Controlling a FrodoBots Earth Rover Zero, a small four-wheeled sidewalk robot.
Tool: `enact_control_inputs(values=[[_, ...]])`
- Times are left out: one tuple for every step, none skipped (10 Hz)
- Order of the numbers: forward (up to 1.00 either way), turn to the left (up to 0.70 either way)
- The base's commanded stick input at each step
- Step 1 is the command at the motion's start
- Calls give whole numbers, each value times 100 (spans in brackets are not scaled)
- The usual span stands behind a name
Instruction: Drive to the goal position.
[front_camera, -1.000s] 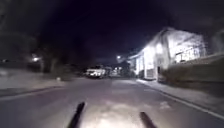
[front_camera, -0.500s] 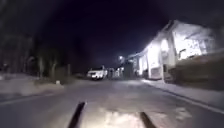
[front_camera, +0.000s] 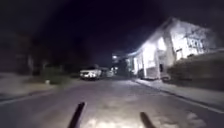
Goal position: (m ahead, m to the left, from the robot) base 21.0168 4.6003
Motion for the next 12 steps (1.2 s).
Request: enact_control_inputs(values=[[100, -38], [100, -38], [100, -38], [100, -38], [100, -21], [100, 2], [100, 2], [100, 2], [100, 2], [100, 2], [100, 1], [100, -32]])
